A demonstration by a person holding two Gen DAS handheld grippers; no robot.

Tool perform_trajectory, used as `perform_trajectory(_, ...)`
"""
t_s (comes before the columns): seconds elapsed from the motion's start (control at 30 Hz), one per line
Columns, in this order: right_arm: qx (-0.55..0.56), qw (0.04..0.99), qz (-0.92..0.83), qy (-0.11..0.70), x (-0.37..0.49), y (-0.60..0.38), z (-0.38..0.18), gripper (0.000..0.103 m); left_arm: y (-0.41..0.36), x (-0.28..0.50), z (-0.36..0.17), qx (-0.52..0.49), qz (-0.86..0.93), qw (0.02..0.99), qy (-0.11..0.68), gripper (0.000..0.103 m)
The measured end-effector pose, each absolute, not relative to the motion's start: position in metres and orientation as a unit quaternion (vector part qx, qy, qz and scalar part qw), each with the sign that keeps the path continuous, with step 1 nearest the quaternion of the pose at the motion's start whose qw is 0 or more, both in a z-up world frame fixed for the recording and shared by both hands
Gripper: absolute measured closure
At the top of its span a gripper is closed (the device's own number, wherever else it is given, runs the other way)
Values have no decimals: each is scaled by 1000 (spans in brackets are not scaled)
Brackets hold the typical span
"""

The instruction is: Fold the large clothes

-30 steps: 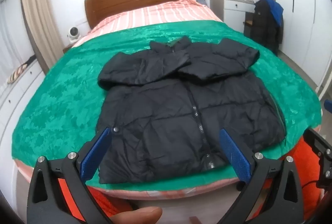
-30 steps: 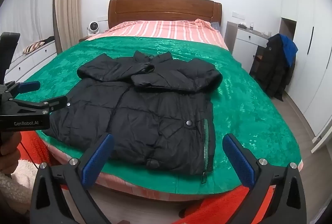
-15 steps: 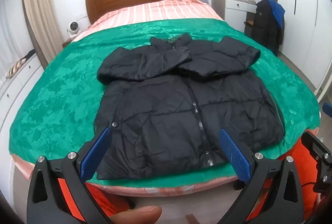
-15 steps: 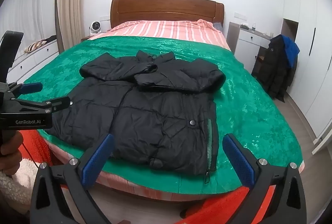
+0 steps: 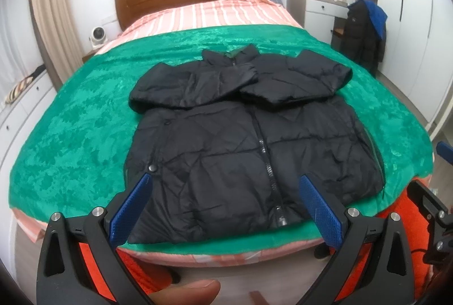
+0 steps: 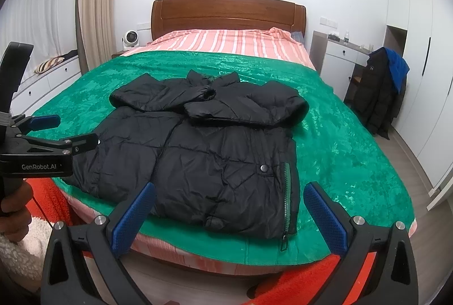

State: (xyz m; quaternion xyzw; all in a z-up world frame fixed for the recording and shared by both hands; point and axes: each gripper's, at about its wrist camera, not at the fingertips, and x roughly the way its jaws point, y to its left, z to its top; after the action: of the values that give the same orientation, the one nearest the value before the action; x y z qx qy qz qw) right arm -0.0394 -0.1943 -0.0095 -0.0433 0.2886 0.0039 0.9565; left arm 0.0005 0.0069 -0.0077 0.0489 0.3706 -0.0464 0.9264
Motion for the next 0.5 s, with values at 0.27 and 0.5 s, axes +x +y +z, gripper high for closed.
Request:
perform_trajectory(0.27, -41, 957, 6, 288, -40, -194, -11, 0, 6, 0, -7, 47, -55, 925, 373, 0)
perform_trajectory(0.5, -41, 958, 5, 284, -41, -194, -10, 0, 5, -1, -5, 46, -54, 927, 368, 0)
